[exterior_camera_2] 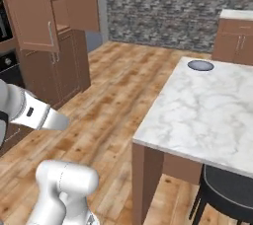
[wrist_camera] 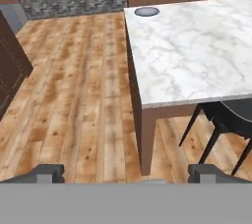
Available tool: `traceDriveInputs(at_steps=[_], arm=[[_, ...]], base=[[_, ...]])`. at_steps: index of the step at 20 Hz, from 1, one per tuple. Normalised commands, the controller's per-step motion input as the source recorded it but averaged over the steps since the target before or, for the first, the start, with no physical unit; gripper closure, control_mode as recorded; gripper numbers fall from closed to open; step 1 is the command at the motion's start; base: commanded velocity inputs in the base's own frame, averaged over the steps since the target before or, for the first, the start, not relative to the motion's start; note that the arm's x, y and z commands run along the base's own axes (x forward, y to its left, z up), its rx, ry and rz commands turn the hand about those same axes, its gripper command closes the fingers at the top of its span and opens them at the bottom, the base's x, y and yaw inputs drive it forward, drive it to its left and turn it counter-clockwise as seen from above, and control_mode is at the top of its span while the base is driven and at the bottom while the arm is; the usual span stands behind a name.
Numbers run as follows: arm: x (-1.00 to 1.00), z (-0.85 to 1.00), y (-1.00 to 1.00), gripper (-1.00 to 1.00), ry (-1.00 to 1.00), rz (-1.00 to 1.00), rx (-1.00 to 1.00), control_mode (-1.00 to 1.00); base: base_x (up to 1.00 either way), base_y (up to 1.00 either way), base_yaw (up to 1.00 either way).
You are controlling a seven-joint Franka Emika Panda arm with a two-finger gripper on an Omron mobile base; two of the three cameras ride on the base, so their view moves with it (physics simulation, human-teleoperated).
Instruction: Move the hot dog bun to the plate on the dining table and place the condiment next to that plate. Then navigate to the fridge and take the sausage and place it on the plate as well.
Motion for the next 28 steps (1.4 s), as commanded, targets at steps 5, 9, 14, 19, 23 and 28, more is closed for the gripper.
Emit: traceDriveInputs(at_steps=[5, 9, 14, 19, 23, 28], arm=[[0.00, 0.00, 0.00, -1.00, 0.00, 0.00, 0.00, 1.00], [0.00, 0.00, 0.00, -1.00, 0.00, 0.00, 0.00, 1.00], [0.00, 0.00, 0.00, -1.00, 0.00, 0.00, 0.00, 1.00], [0.00, 0.00, 0.00, -1.00, 0.00, 0.00, 0.00, 1.00], [0.00, 0.00, 0.00, -1.00, 0.00, 0.00, 0.00, 1.00], [0.00, 0.00, 0.00, -1.00, 0.00, 0.00, 0.00, 1.00]], base=[[-0.27, 0.36, 0.63], [-0.28, 0.38, 0.64], [-0.34, 0.45, 0.67], [-0.35, 0.50, 0.70], [-0.30, 0.62, 0.64], [0.02, 0.62, 0.33]])
